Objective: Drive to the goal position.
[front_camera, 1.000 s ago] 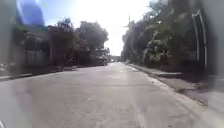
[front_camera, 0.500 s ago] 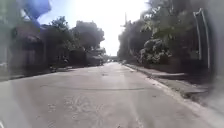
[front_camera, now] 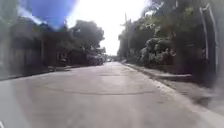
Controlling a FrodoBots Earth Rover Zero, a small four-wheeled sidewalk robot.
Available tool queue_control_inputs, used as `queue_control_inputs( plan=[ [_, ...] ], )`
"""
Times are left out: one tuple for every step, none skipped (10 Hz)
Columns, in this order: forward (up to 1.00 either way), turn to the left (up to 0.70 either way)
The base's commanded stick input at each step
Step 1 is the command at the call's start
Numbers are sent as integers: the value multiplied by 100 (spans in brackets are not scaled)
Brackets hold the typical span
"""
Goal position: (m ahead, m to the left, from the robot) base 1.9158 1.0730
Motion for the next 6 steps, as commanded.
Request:
queue_control_inputs(
  plan=[
    [0, -5],
    [0, -5],
    [0, -5],
    [0, -5],
    [0, -5],
    [0, -5]
  ],
)
